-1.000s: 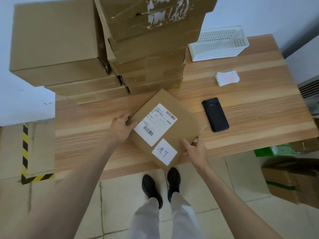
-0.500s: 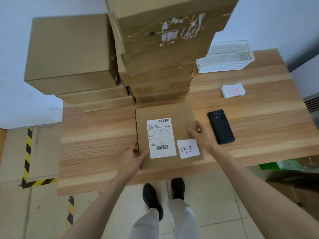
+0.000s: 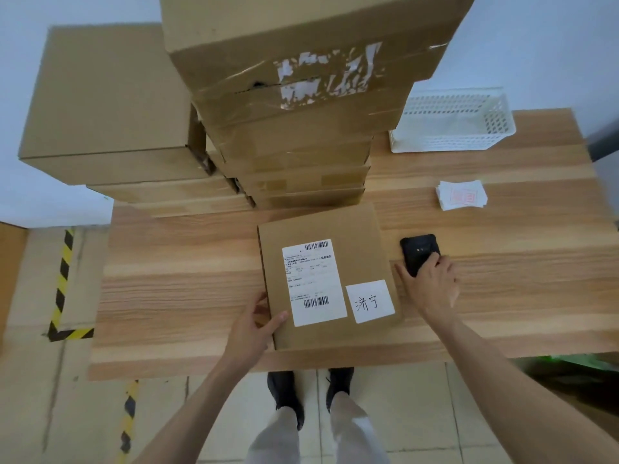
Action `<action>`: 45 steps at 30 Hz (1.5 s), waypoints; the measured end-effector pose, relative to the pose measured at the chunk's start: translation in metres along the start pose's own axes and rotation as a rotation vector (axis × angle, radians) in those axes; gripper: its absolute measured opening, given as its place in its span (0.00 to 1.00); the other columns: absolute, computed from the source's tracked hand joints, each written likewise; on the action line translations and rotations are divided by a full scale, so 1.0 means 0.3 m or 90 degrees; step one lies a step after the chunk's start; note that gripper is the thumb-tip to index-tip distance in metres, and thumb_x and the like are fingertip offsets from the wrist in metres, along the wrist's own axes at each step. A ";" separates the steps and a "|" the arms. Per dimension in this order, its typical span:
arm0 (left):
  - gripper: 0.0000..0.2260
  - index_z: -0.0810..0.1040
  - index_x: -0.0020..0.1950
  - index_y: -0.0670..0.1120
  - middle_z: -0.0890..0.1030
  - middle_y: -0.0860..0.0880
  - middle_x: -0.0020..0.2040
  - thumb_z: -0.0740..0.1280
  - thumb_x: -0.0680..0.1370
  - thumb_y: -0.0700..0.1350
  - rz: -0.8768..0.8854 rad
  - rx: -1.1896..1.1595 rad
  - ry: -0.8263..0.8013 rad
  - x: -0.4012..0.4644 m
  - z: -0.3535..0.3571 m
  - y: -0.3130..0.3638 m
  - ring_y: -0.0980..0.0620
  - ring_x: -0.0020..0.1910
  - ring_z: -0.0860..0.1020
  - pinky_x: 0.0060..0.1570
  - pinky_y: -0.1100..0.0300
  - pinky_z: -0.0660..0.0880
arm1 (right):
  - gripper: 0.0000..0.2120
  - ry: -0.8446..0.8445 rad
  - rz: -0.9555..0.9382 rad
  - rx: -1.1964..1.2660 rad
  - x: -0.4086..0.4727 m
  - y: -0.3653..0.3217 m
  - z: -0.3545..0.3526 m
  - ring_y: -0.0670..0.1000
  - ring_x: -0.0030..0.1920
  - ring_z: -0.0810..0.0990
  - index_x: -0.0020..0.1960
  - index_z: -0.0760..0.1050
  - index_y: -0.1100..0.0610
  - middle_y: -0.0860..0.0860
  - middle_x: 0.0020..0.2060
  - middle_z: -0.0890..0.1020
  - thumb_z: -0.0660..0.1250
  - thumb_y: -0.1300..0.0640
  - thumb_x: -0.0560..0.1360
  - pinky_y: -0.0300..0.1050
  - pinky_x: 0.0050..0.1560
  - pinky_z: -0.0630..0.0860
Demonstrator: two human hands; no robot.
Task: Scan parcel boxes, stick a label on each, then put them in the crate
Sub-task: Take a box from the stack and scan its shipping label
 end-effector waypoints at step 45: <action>0.21 0.74 0.69 0.57 0.84 0.57 0.54 0.74 0.77 0.52 0.048 -0.060 -0.035 -0.008 -0.001 0.006 0.58 0.48 0.81 0.38 0.65 0.75 | 0.21 -0.465 0.004 0.509 -0.505 -0.170 -0.429 0.52 0.40 0.80 0.49 0.78 0.58 0.56 0.41 0.84 0.61 0.40 0.78 0.53 0.45 0.76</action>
Point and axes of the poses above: each hand's wrist, its own x-axis towards the middle knuckle, its own z-axis out of the palm, y = z × x, the point moved 4 cm from there along x, towards the middle knuckle
